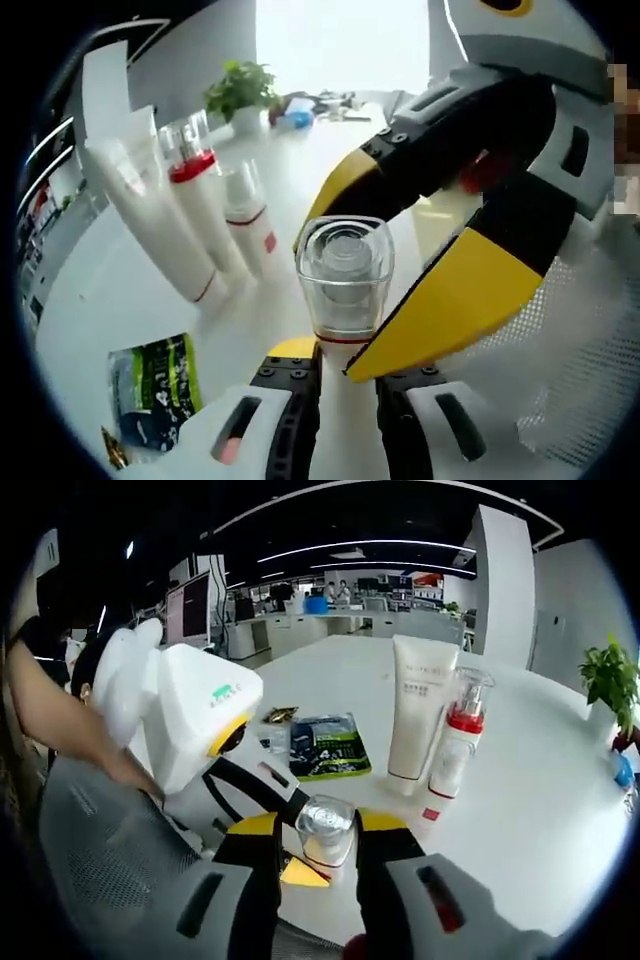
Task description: Arrange the skincare products in the storage area until every visible bottle or jar stands upright without overlapping.
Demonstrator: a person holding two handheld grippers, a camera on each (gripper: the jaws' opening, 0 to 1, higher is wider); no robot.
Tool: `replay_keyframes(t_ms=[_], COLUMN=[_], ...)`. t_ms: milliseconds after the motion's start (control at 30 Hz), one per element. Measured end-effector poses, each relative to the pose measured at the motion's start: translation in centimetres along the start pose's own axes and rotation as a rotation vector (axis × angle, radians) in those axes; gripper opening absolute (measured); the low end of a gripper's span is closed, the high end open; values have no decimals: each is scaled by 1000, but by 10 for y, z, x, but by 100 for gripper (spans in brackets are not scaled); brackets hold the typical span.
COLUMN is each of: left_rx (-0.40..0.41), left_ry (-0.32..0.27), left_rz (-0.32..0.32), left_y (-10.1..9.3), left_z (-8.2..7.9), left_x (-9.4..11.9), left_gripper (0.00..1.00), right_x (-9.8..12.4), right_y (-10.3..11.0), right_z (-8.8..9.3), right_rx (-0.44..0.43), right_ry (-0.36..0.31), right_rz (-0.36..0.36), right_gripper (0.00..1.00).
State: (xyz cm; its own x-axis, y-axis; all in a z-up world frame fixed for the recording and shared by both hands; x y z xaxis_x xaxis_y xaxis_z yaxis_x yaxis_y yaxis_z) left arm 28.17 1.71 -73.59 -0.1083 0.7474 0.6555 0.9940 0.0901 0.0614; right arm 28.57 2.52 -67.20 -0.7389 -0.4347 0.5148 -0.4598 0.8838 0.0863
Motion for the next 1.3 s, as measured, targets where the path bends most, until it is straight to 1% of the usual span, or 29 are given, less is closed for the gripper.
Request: replay_keyframes(t_ms=[133,267,400,500,567,700,833,1000,1133,1300], left_rx=[-2,-9,-19,-29,-32,-47,-56,-66,-65,-52], left_ry=[-3,-9,-19,-26,-29,-28,-34,-42,-50,-60], left_rz=[7,18,34,42,49,61,71,78,76,71], left_y=[0,2,7,13,17,24,31,40,48,60], left_z=[0,-1,-4,-5,-6,-8,-11,-14,-16,-18], left_x=[0,-2,-5,-7,-9,-12,-15,-19,-23,-25], left_gripper=[16,16,16,16,16,16,16,16,16,16], right_x=[1,7,18,24,28,33,38,38,37,36], right_y=[-1,-11,-33,-42,-47,-55,-57,-58,-58,-58], right_z=[-2,-5,-1,-3,-3,2,5,12,12,12], right_rx=[-7,-19,-39,-40,-30,-38,-58,-82,-96,-89], right_ry=[-7,-22,-7,-16,-21,-8,-16,-8,-13,-18], right_rz=[-4,10,53,65,73,88,92,83,81,83], right_gripper=[30,35,47,55,57,63,69,74,77,80])
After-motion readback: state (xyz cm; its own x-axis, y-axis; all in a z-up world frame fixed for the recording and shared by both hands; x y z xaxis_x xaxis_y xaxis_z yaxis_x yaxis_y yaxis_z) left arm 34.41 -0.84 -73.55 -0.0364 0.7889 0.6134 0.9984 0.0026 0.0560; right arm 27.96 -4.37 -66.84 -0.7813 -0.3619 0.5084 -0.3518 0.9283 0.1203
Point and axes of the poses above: the point that each gripper's makers call its tool centre point, and the gripper's own axes: x roughly backward along the fingers, y roughly to its left, z roughly out of its underside, the point moved 1 cm from there along x, roughly backward along the fingers, and after that the axes turned 4 degrees about -x, right-handed, at the moved point
